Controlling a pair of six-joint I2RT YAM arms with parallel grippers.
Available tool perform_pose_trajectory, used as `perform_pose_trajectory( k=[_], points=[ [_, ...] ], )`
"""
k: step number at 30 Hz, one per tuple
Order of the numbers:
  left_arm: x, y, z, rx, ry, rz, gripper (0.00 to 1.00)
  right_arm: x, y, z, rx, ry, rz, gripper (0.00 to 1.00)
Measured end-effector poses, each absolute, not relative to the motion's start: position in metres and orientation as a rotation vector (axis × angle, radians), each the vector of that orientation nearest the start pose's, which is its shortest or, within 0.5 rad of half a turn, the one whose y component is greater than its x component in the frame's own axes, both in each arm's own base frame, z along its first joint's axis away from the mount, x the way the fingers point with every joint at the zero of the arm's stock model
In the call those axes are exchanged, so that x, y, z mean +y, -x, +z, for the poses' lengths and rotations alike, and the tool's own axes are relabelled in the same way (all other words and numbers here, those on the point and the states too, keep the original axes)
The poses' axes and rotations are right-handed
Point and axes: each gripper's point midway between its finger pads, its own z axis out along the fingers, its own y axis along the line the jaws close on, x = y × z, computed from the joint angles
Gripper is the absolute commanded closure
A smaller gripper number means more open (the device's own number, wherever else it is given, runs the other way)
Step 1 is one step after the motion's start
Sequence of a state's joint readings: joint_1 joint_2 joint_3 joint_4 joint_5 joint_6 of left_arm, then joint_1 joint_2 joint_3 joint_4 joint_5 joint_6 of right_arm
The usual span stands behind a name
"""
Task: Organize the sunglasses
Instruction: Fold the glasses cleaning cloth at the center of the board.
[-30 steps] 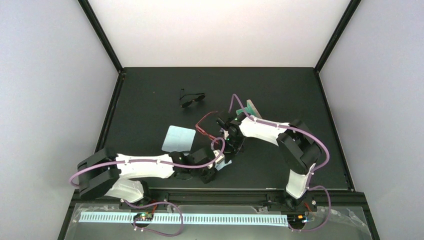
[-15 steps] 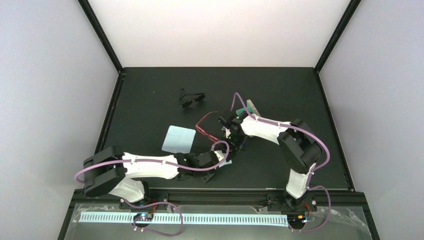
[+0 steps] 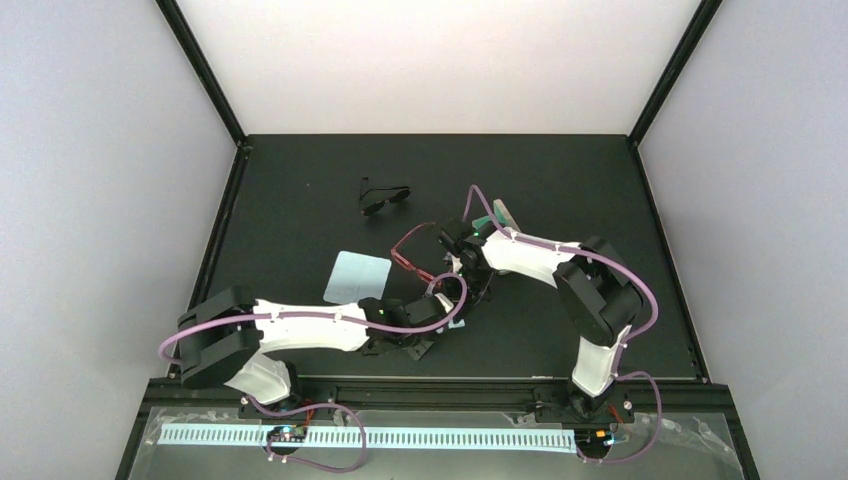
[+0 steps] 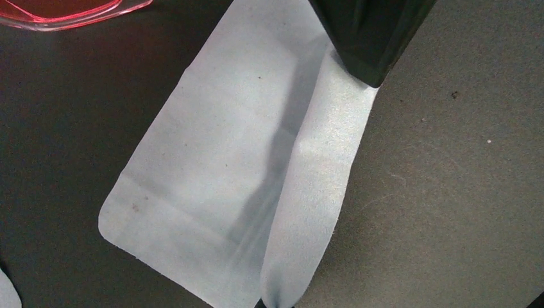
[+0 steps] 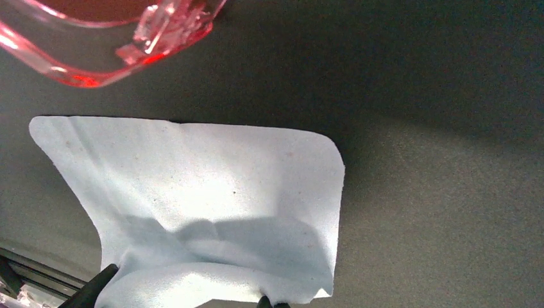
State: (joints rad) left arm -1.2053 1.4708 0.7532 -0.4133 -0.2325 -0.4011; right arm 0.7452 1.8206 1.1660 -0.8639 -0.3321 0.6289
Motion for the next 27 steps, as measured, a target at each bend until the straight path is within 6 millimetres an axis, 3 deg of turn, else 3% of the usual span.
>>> perform_pose_trajectory(
  k=[16,27],
  points=[
    [-0.28,-0.163,0.034,2.558,-0.941,-0.193,0.99,0.258,-0.21,0.027,3.284,0.154,0.458,0.99],
    [-0.271,-0.175,0.039,2.587,-0.938,-0.172,0.98,0.265,-0.224,0.03,3.267,0.142,0.463,0.99]
  ],
)
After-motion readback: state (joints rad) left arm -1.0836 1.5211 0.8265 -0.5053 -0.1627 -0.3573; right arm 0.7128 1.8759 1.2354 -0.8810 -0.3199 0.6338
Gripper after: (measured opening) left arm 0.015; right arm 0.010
